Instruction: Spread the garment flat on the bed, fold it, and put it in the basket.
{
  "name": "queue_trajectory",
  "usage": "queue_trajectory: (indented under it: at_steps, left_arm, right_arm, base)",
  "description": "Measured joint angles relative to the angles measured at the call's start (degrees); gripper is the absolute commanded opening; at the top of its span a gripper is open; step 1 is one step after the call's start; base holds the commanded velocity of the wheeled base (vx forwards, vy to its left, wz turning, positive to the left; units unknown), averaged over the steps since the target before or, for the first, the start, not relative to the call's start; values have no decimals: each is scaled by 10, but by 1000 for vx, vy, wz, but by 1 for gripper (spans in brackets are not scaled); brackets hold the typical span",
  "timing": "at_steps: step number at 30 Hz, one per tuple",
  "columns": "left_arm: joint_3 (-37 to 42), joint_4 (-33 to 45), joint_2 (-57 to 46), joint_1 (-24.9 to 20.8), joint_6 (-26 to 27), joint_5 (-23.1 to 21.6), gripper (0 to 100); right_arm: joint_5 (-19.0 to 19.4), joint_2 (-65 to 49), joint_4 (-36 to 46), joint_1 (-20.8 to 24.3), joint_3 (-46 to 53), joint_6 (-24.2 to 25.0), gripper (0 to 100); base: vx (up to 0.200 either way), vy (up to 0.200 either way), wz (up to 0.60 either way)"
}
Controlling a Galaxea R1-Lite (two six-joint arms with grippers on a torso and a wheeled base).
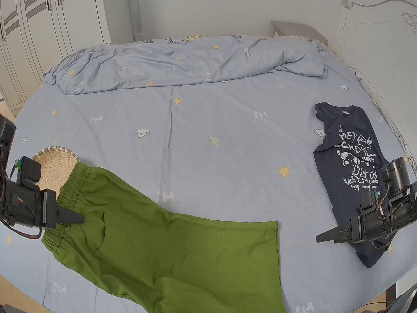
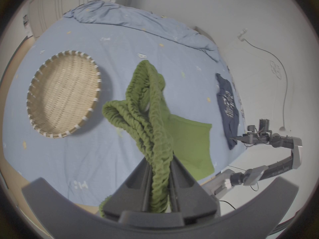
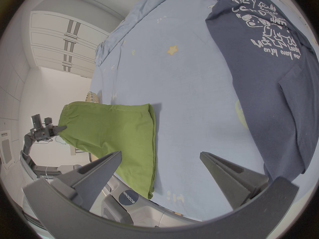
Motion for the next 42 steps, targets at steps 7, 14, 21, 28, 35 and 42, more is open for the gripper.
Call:
queue_trajectory:
  at_steps: [7,14,21,28,35,42]
  left_arm:
    - [-78,33,20,-186,-128,50,0]
    - [-123,46,73,-332,-191,73,0]
    - [-148,45,146,-412,-242,105,0]
    - [-155,-33,205,-456,-305,130,0]
    - [-154,-84,252,-481,-341,176,0]
    - [-152,-130,282,-488,-366,185,0]
  right_arm:
    - [-12,1,0,-4,-1,0,100]
    - [-18,0,0,-6,-1,1,100]
    - [-20,0,0,-6,-1,1,100]
    - [-20,0,0,-6,2,0,100]
    - [-20,-1,1,-7,5,0,100]
    - [-20,0,1,-7,5,0,100]
  base:
    - [0,0,0]
    - [0,0,0]
    - [0,0,0]
    - [0,0,0]
    - [0,0,0]
    - [0,0,0]
